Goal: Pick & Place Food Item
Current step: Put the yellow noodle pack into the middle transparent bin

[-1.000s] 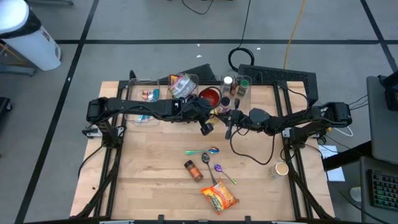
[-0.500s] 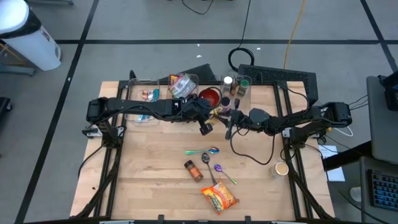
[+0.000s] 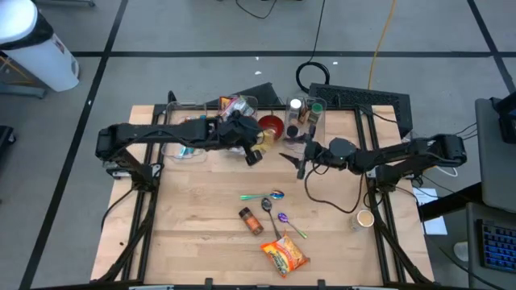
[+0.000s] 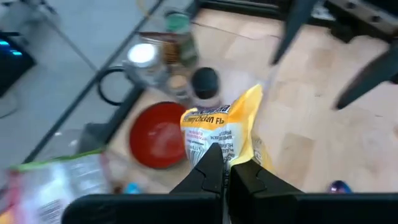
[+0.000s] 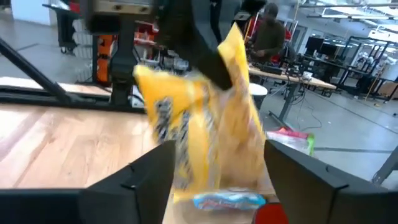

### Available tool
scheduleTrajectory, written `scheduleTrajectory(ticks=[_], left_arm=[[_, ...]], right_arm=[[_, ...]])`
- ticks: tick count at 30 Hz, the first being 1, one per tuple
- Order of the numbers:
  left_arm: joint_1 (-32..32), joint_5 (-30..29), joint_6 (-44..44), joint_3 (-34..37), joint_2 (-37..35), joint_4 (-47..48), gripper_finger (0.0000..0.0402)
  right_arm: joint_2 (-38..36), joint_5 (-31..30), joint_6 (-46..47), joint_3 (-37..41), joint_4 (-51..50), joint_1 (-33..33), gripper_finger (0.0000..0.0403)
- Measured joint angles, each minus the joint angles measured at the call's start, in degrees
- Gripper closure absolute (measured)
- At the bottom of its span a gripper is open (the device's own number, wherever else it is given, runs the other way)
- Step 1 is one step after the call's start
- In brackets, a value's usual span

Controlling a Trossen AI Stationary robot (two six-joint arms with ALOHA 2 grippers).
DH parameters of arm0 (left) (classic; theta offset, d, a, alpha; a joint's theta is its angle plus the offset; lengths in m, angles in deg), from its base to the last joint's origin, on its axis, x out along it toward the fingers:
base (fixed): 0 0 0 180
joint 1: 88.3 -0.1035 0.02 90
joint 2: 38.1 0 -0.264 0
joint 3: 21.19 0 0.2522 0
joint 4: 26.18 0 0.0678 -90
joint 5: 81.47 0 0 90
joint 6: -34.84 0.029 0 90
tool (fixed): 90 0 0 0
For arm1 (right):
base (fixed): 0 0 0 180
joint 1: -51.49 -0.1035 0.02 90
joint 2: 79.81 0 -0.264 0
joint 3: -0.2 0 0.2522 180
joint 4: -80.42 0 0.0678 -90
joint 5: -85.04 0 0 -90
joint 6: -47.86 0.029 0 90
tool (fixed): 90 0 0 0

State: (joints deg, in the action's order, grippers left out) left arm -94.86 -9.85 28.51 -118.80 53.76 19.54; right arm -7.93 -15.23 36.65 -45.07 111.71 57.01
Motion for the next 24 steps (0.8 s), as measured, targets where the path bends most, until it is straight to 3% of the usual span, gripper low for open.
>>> scheduleTrajectory(ticks=[6, 11, 24], left_arm=[[-2.68, -4.38, 0.41, 0.0, -6.42, 6.49, 0.0401], [-7.44, -4.61, -0.17, 0.0, -8.47, 11.25, 0.0401], [-21.4, 7.49, -4.04, 0.0, -3.16, 16.15, 0.0401]], right_arm=[[-5.83, 0.04, 3.14, -0.04, -10.15, 0.0, 0.0143], [-6.95, 0.04, 5.27, -0.02, -12.49, 0.0, 0.0145], [-4.28, 0.04, 7.56, 0.03, -12.85, 0.0, 0.0149]])
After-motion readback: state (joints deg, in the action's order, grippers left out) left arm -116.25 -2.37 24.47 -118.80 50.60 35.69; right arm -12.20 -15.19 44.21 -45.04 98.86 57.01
